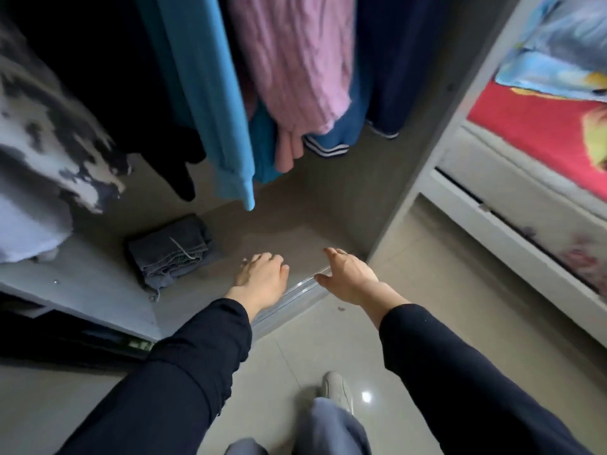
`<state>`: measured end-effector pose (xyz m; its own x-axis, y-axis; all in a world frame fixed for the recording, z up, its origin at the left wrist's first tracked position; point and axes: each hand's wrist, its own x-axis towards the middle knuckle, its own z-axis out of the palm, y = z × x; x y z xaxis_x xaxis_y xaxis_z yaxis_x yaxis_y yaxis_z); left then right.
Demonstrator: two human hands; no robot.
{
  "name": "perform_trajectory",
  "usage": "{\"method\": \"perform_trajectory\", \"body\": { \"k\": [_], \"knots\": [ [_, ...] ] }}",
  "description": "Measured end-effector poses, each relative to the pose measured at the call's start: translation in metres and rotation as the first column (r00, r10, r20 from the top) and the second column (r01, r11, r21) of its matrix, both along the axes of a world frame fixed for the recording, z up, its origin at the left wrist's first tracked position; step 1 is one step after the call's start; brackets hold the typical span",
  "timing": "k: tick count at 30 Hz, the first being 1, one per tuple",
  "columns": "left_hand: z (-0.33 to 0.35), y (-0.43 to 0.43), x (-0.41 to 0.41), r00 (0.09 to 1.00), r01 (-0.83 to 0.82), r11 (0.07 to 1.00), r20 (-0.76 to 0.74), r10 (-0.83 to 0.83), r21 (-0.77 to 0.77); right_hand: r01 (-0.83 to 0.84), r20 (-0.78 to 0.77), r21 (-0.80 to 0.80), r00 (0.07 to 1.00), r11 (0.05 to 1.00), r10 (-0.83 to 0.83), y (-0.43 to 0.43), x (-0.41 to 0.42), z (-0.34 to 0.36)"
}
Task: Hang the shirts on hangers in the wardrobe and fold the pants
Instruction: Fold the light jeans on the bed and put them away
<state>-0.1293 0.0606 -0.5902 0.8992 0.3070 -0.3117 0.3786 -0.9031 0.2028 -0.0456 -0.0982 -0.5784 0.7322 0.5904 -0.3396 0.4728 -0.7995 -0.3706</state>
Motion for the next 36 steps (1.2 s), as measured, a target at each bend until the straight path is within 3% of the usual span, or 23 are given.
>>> {"method": "perform_trajectory", "body": {
  "k": [5, 14, 24, 36],
  "knots": [
    [0.128, -0.111, 0.014, 0.99, 0.134, 0.99, -0.025, -0.135, -0.039, 0.227, -0.002, -0.01, 0.974, 0.974, -0.227, -0.12, -0.009, 0.138],
    [0.251, -0.337, 0.108, 0.96, 0.274, 0.936, 0.123, -0.253, -0.22, 0.52, -0.032, 0.024, 0.854, 0.854, -0.52, -0.348, 0.013, 0.246],
    [0.293, -0.576, 0.225, 0.838, 0.543, 0.826, 0.144, -0.526, -0.148, 0.701, 0.064, 0.002, 0.712, 0.713, -0.699, -0.59, 0.096, 0.29],
    [0.273, -0.739, 0.449, 0.748, 0.663, 0.731, 0.132, -0.65, -0.161, 0.827, 0.021, 0.039, 0.561, 0.561, -0.828, -0.748, 0.29, 0.268]
  ]
}}
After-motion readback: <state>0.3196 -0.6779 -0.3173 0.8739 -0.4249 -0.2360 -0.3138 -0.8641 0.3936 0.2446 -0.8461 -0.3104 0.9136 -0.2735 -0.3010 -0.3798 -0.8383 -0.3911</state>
